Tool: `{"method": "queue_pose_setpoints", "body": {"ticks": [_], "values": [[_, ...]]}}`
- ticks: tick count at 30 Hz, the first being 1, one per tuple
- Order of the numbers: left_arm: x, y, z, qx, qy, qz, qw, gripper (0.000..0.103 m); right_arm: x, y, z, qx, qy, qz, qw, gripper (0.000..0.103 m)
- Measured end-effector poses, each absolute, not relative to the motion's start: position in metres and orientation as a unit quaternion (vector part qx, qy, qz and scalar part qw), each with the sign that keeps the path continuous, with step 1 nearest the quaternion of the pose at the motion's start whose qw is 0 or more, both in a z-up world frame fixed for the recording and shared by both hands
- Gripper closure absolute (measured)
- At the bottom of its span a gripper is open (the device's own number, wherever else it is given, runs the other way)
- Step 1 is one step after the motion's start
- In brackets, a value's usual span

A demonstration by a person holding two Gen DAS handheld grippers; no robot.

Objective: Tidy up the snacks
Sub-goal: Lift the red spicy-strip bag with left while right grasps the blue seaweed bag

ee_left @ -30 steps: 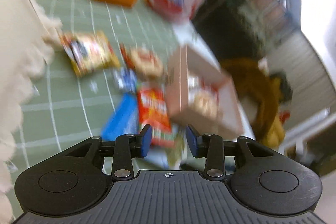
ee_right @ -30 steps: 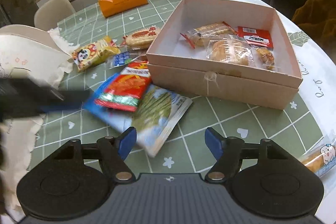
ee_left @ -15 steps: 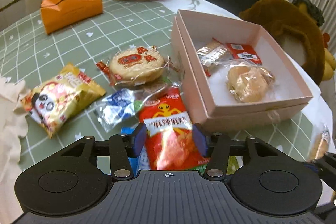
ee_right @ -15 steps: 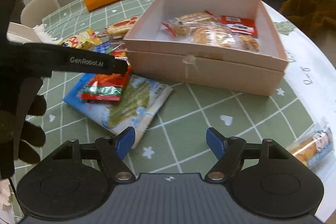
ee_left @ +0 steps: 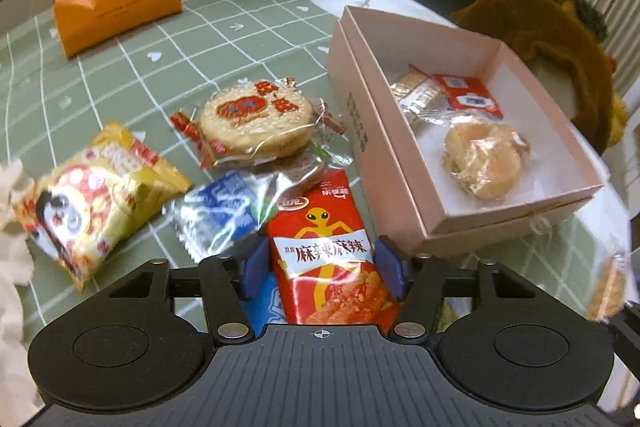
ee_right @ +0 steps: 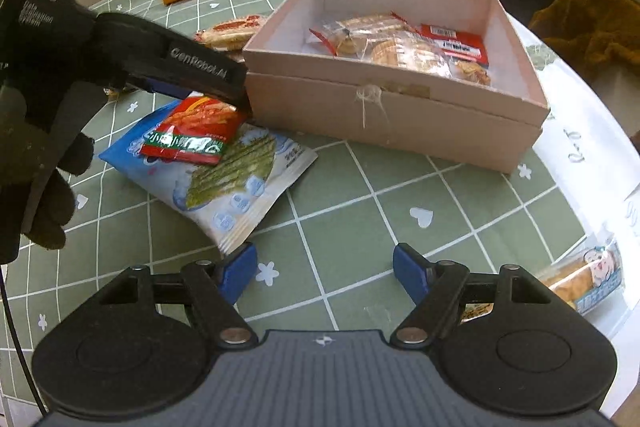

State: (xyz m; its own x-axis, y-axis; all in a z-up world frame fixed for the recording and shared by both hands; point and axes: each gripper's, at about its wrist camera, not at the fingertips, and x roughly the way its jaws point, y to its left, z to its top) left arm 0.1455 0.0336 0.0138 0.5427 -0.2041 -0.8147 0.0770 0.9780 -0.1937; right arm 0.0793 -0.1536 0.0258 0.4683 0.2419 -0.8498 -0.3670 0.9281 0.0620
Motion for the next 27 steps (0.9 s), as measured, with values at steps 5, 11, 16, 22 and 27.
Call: {"method": "queue_pose_setpoints", "body": {"ticks": [5,11,16,22,27], "values": [[0.112,0.067,0.017,-0.118,0.466,-0.084,0.873,0.05,0.084,-0.144,0.039,-0.068,0.463,0.227,0.854,0.027],[0.072,0.113,0.023,-0.179,0.458,-0.048,0.869,0.052,0.097,-0.115,0.046,-0.08,0.452,0.279,0.843,0.027],[0.06,0.133,0.02,-0.209,0.468,-0.025,0.858,0.052,0.087,-0.071,0.042,-0.141,0.464,0.342,0.805,0.026],[0.055,0.116,0.018,-0.212,0.481,-0.066,0.848,0.052,0.065,-0.069,0.038,-0.199,0.456,0.323,0.805,0.026],[0.046,0.08,0.018,-0.196,0.501,-0.125,0.833,0.052,0.062,-0.12,0.046,-0.175,0.466,0.255,0.829,0.026]]}}
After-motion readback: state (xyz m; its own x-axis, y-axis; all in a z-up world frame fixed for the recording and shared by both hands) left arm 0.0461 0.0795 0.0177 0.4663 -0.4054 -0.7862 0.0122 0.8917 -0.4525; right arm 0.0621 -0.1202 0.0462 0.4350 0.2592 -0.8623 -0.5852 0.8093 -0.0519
